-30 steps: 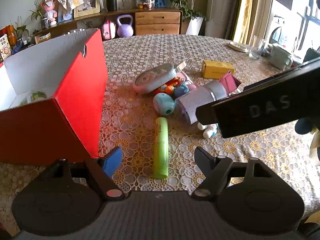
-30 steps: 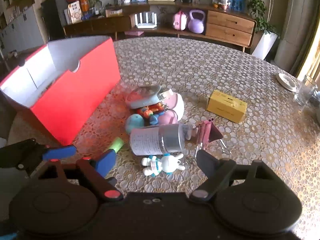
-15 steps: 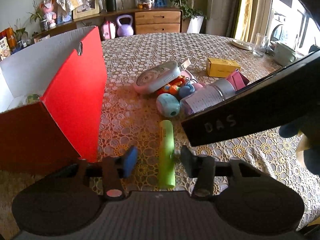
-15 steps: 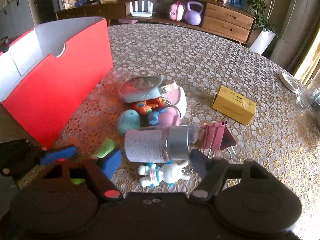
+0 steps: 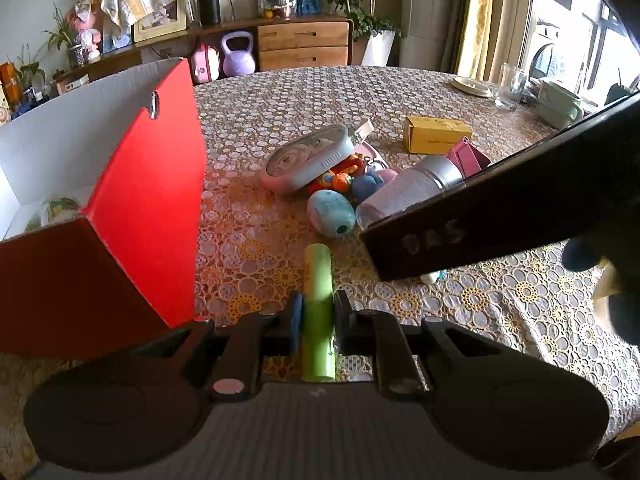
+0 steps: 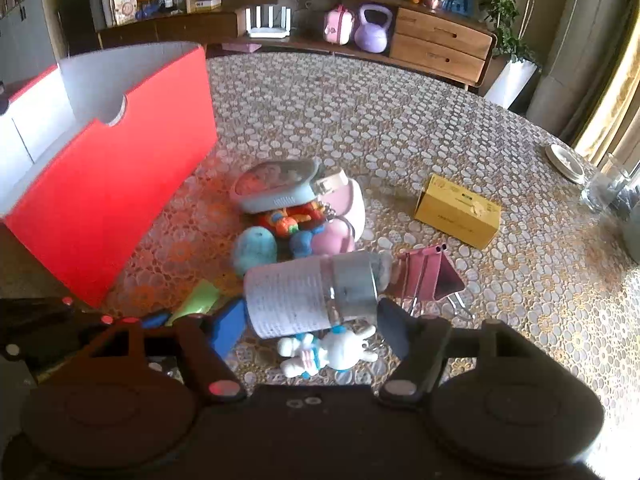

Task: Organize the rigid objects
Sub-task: 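Grasp the green glue stick with the left tool while the right tool grasps the silver-capped bottle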

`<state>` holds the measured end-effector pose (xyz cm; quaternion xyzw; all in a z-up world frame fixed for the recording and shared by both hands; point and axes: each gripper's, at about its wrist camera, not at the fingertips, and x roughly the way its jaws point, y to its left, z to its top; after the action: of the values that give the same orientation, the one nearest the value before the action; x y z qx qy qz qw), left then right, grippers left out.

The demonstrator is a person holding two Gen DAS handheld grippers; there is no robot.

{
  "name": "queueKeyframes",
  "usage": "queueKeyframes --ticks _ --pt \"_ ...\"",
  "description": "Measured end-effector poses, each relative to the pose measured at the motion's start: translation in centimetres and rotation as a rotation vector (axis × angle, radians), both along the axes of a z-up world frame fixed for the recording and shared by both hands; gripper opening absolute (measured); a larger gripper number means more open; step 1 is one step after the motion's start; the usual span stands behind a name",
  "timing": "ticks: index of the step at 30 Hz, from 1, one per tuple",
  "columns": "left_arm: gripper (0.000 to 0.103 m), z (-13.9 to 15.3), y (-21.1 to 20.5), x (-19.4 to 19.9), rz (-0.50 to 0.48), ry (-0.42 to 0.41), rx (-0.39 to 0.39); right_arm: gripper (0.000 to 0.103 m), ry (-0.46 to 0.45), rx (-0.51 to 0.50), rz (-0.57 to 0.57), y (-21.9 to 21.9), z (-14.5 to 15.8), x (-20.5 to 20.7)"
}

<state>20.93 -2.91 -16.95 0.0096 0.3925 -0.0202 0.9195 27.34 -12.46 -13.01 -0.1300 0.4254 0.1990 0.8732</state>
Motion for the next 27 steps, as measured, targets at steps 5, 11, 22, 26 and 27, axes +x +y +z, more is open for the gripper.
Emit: queueKeyframes --ticks 5,11,22,26,27 --pt "0.016 0.8 0.3 -0.5 0.001 0.003 -0.007 0.070 -0.017 0.019 0.013 -0.4 1.6 -1.4" --pt "0.016 2.4 0.8 -1.6 0.006 -0.011 -0.020 0.070 -0.046 0.041 0.028 -1.0 3.9 -3.2" --pt "0.016 7.3 1.5 -4.4 -0.003 -0.052 -0.038 0.070 -0.088 0.071 0.051 -1.4 8.5 -6.7" --pt "0.016 9.1 2.1 -5.2 -0.002 -0.064 -0.040 0.070 -0.087 0.093 0.065 -1.2 10.0 -7.8" --pt "0.016 9.5 2.3 -5.4 0.003 -0.063 -0.035 0.070 -0.086 0.099 0.071 -1.1 10.3 -8.0"
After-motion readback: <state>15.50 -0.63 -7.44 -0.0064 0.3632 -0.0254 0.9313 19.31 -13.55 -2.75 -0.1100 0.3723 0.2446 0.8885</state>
